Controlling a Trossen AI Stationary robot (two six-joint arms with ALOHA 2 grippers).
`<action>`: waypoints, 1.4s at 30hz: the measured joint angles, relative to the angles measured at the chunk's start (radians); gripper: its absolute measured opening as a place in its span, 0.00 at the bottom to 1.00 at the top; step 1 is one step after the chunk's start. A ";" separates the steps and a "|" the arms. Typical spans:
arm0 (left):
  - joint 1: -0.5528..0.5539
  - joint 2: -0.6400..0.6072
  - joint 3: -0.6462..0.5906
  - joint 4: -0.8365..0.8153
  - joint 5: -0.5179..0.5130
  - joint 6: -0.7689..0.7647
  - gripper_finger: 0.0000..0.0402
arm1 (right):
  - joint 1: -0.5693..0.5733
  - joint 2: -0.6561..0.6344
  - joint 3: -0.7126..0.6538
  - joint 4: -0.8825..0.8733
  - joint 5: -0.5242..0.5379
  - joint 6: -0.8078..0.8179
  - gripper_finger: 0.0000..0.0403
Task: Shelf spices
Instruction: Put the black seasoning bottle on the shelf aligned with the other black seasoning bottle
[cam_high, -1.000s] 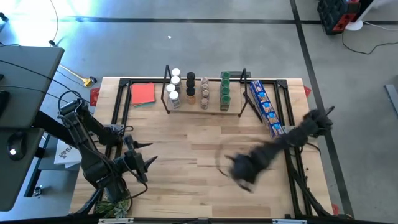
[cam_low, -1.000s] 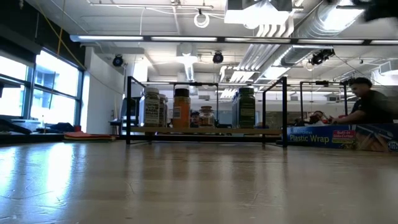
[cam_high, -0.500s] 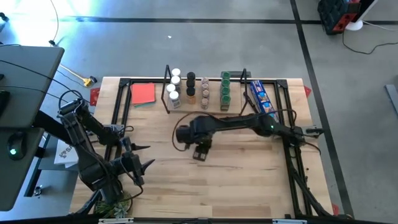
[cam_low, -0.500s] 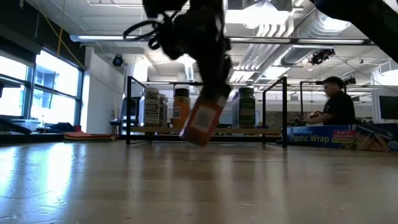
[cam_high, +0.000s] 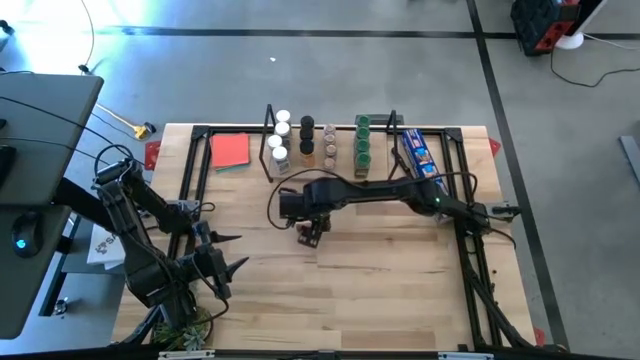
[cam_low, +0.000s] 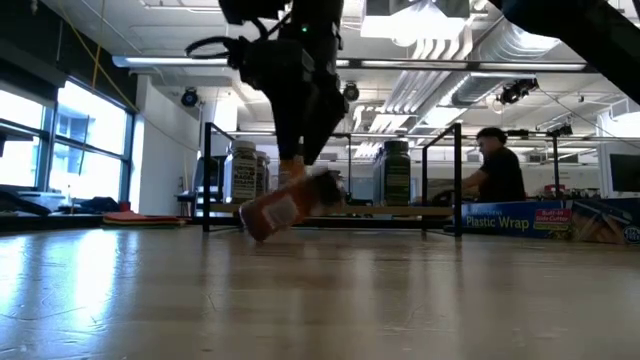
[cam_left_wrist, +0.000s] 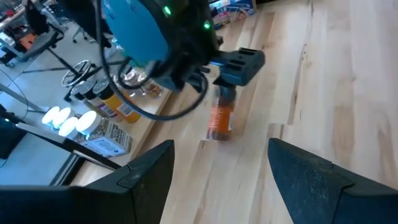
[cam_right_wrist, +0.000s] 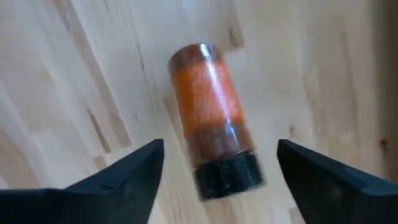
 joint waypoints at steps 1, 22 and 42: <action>0.000 0.000 0.000 0.003 0.000 0.000 0.63 | 0.001 -0.003 0.004 0.006 0.011 -0.001 0.78; 0.627 0.058 -0.231 1.192 0.852 1.144 0.63 | 0.648 -0.259 -0.040 -0.199 0.623 0.550 0.81; 0.924 0.636 0.163 0.696 0.899 1.317 0.62 | 0.842 -0.258 -0.047 -0.199 0.972 0.862 0.81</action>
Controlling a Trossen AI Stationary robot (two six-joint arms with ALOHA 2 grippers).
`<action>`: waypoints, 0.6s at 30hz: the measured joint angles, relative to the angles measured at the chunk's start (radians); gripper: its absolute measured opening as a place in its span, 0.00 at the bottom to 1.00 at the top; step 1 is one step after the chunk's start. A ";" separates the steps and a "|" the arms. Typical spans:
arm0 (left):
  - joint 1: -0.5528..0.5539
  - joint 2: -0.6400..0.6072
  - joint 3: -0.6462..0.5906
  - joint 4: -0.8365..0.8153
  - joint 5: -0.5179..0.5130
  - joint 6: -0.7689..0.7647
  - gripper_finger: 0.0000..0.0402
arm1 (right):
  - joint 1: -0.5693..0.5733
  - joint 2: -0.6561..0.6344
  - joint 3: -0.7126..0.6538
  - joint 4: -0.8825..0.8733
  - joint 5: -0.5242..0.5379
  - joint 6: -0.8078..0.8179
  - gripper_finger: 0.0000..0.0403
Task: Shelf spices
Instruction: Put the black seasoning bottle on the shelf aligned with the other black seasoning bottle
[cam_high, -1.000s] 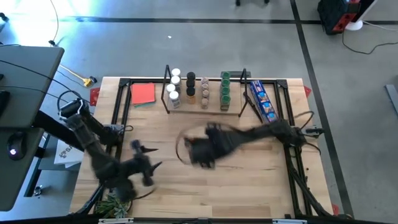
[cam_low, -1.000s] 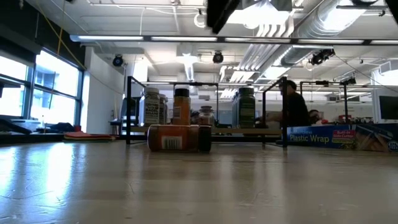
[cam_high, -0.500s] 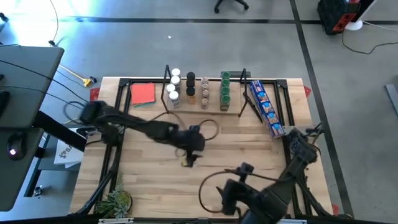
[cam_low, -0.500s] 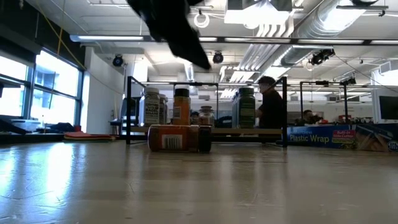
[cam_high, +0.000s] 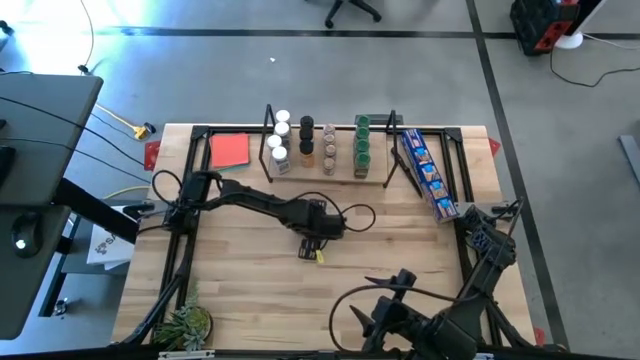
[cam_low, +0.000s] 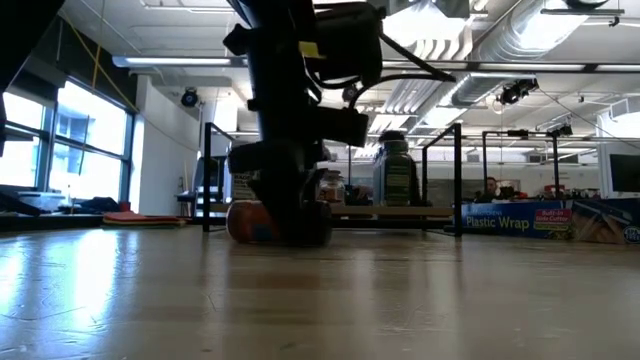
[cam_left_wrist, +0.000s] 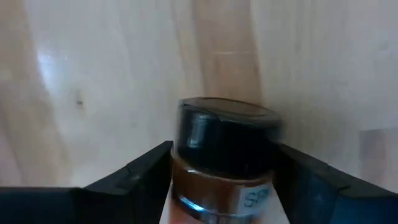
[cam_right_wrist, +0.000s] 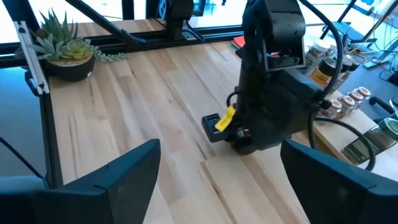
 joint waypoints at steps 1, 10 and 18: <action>-0.002 0.002 0.000 0.003 0.002 -0.004 0.60 | -0.003 0.000 0.000 0.000 0.000 0.000 0.81; -0.015 -0.036 -0.037 0.061 0.095 -0.024 0.46 | -0.045 0.030 0.000 0.001 -0.005 -0.017 0.81; -0.084 -0.341 -0.442 0.589 0.111 -0.168 0.46 | -0.088 0.083 0.001 0.001 -0.038 -0.044 0.81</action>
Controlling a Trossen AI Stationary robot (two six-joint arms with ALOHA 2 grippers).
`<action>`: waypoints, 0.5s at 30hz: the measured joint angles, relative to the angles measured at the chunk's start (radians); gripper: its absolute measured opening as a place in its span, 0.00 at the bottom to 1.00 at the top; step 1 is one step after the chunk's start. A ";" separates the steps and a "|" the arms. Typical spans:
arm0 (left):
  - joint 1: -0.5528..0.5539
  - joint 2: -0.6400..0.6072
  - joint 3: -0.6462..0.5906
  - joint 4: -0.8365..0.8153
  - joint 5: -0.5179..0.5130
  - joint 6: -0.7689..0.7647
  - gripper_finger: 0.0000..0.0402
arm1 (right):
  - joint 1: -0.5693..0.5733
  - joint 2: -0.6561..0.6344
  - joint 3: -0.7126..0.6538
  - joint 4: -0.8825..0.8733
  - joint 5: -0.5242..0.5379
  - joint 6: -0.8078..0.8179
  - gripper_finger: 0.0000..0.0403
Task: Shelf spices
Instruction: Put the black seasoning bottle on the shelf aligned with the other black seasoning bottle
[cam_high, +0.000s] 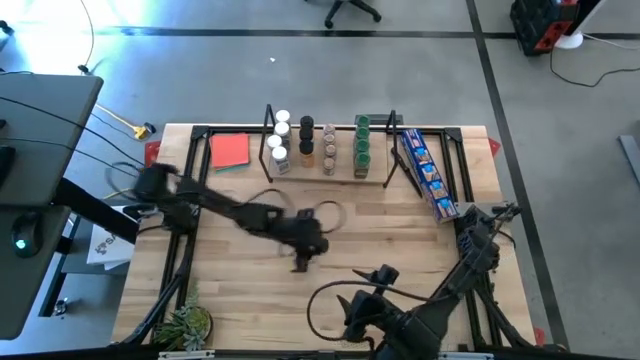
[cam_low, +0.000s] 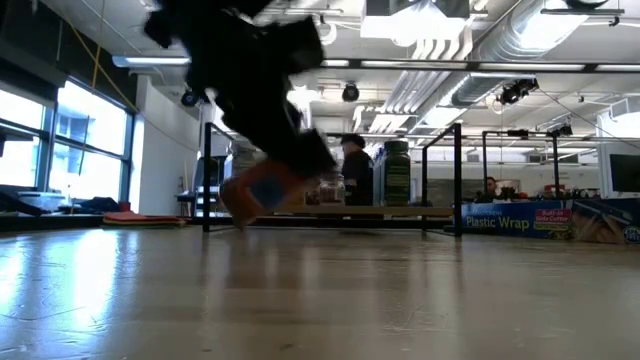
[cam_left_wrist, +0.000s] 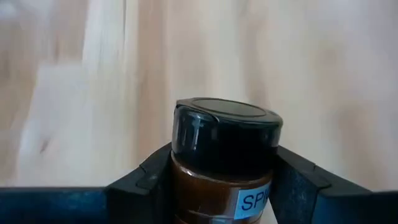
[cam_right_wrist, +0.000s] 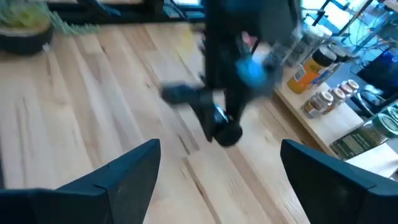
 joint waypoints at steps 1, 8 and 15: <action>-0.013 -0.055 -0.086 0.123 0.001 -0.031 0.46 | -0.005 0.005 0.000 0.003 -0.007 -0.003 0.81; -0.079 -0.194 -0.642 1.053 -0.081 -0.242 0.46 | -0.066 0.016 0.000 0.025 -0.059 -0.061 0.81; -0.118 -0.143 -0.832 1.373 -0.337 -0.254 0.46 | -0.132 0.016 0.000 0.075 -0.081 -0.163 0.81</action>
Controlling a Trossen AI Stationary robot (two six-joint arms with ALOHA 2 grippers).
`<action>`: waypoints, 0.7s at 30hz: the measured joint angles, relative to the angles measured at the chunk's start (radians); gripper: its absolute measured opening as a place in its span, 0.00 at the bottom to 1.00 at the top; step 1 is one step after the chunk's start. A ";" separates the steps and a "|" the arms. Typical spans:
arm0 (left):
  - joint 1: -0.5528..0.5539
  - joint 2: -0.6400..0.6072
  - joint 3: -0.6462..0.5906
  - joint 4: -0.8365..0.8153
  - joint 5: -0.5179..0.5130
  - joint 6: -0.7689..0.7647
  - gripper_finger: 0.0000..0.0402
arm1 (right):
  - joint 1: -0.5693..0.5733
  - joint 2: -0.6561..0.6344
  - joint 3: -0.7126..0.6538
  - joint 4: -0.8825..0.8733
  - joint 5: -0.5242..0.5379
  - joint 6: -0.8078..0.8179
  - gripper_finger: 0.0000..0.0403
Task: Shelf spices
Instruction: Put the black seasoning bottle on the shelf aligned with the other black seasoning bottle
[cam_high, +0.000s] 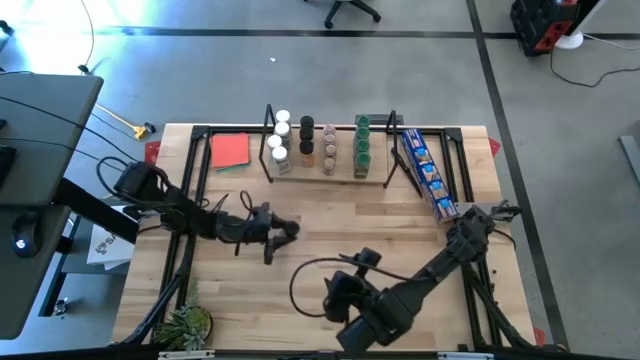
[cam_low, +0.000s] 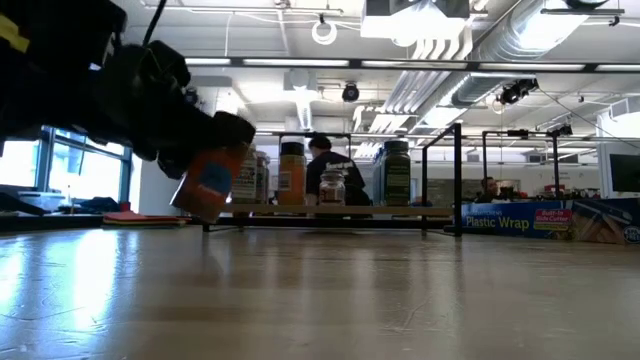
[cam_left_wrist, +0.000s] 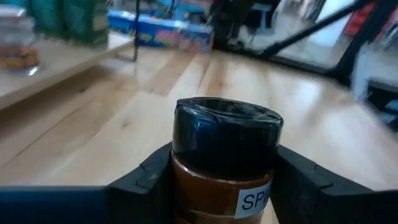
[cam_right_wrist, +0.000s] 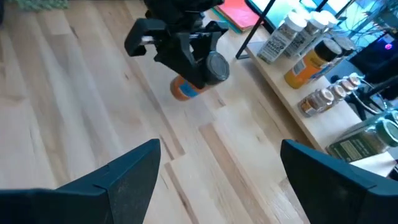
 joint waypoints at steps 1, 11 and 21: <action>0.001 0.002 -0.004 -0.014 -0.006 0.003 0.48 | -0.009 0.000 0.000 0.011 -0.007 -0.013 0.81; 0.009 0.024 -0.003 -0.028 -0.007 0.035 0.75 | -0.036 0.000 0.000 0.045 -0.032 -0.082 0.81; -0.033 -0.130 -0.003 -0.173 0.002 0.095 0.72 | -0.026 0.000 0.000 0.045 -0.031 -0.081 0.81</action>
